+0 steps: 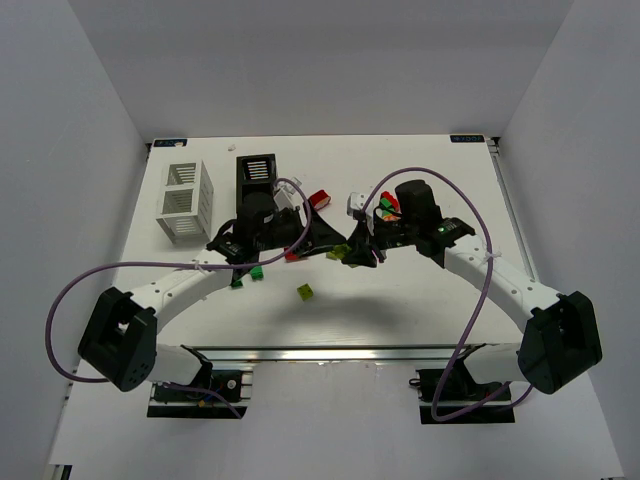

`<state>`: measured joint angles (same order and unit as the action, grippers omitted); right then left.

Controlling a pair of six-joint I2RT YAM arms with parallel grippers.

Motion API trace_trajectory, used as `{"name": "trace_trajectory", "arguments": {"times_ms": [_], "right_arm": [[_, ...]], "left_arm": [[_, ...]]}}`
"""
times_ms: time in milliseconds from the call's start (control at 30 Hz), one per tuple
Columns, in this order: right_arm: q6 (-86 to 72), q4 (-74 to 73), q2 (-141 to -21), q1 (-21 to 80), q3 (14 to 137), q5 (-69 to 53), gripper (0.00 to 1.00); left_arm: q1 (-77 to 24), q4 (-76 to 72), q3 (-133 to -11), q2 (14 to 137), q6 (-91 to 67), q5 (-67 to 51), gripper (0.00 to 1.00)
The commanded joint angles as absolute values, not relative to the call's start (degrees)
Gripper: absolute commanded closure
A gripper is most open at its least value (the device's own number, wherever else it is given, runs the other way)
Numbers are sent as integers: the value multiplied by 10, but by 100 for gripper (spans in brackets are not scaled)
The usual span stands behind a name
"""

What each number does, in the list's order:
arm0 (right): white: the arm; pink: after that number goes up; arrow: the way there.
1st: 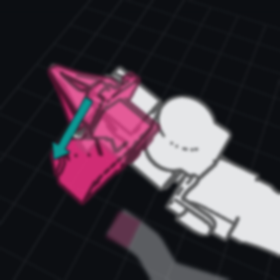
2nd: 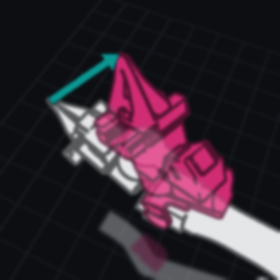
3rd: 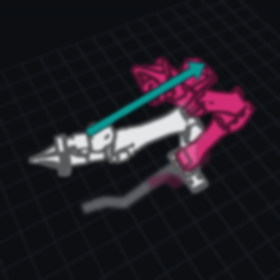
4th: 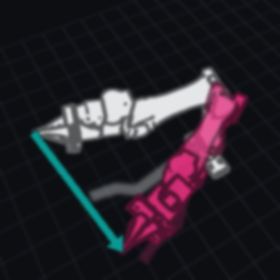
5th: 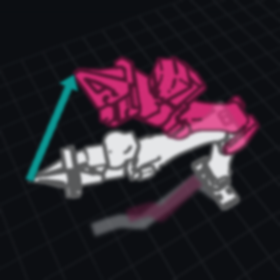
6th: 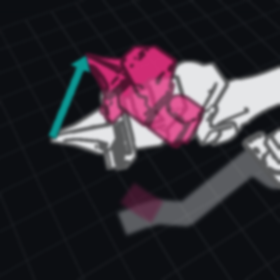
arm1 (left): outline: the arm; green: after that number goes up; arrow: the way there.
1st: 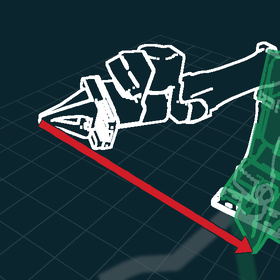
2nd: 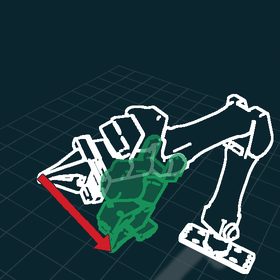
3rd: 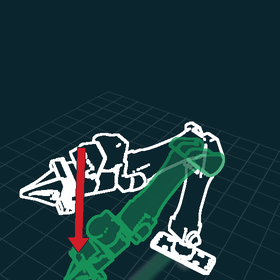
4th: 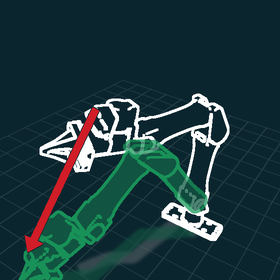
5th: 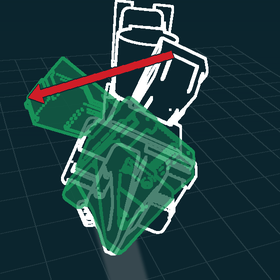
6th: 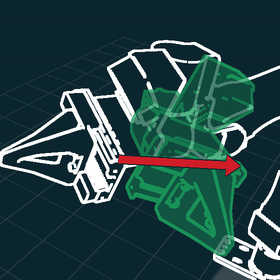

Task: Sort the legos into containers by color

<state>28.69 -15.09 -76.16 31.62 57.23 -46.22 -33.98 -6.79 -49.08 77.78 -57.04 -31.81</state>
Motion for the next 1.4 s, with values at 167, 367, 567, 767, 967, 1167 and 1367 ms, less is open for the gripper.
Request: {"name": "trace_trajectory", "arguments": {"times_ms": [167, 367, 567, 767, 967, 1167, 1367], "right_arm": [[273, -124, -753, 320, 597, -468, 100], [279, -123, -750, 325, 592, -452, 100], [286, -124, -748, 327, 583, -436, 100], [287, -124, -746, 327, 577, -425, 88], [282, -126, -748, 327, 576, -394, 56], [291, -139, -737, 326, 571, -379, 11], [332, -184, -721, 317, 572, -401, 11]], "left_arm": [[-353, -76, -499, 797, -568, -331, 29], [-363, -44, -526, 822, -548, -323, 34], [-367, -32, -539, 829, -541, -319, 57], [-368, -30, -544, 831, -541, -323, 76], [-368, -4, -550, 823, -521, -316, 91], [-368, 86, -564, 817, -481, -289, 93], [-367, 127, -570, 817, -450, -262, 94]]}}
